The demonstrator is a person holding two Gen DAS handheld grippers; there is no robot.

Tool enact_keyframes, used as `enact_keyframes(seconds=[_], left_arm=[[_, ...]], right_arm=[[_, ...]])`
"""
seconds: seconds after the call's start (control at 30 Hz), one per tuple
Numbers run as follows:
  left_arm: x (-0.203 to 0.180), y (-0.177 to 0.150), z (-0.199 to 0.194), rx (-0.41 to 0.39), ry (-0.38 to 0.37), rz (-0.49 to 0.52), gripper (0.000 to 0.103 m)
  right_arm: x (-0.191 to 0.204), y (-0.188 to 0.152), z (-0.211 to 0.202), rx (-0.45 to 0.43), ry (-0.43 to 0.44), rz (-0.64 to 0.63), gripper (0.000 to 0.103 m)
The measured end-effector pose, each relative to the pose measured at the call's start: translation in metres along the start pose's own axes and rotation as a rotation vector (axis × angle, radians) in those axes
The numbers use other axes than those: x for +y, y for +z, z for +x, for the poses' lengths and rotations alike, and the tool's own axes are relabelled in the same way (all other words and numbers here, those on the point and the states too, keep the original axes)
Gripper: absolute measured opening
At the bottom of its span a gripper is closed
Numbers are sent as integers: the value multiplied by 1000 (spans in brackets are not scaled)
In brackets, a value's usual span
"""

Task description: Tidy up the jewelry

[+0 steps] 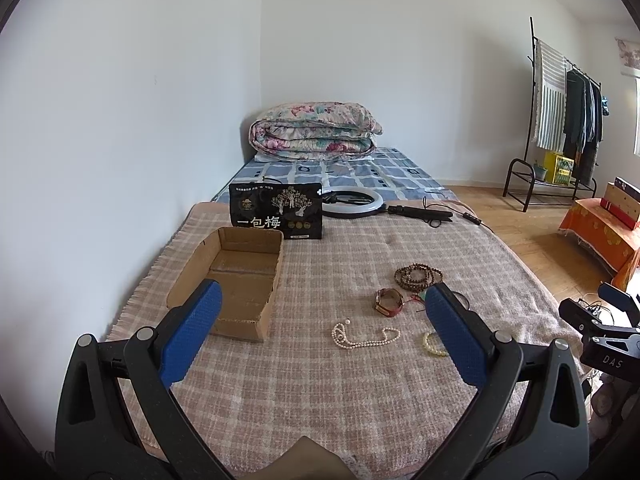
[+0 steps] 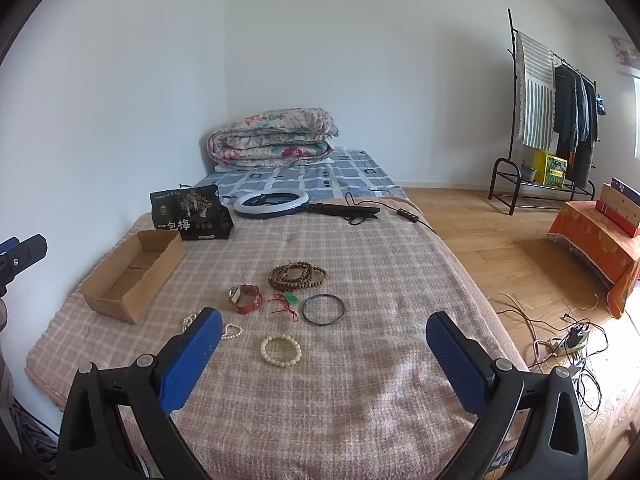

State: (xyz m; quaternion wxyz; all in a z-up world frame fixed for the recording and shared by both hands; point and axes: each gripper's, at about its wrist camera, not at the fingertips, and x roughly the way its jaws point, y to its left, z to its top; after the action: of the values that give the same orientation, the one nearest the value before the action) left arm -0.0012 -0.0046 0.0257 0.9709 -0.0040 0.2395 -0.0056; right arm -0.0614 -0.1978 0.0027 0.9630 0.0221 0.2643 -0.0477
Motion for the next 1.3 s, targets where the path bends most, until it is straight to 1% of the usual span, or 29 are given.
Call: enact_keyframes(seconds=[0.1,0.13,0.3,0.33,0.5,0.53,1.3], left_arm=[[-3,10,-3,-1,1,-3,103],[-2,6,-3,-2,0,-2,103],[-3,9,-5,-3,-2,-2,103],[-1,5,-4,-4,-1,-1,103],[-2,10,-6,-4,-2,-2,103],[-1,6,-5,-5,-2,-2,103],[-1,5,-6,-1,-1,-8,103]], right_arm=[[0,0,0,1,2,2,103],[-1,1,1,1,2,2,103],[1,1,1,1,2,2,103],[1,0,1,1,5,2,103],[2,1,2,2,7,3,103],[2,1,2,2,7,2,103],[8,-1,4,7,13,3,103]])
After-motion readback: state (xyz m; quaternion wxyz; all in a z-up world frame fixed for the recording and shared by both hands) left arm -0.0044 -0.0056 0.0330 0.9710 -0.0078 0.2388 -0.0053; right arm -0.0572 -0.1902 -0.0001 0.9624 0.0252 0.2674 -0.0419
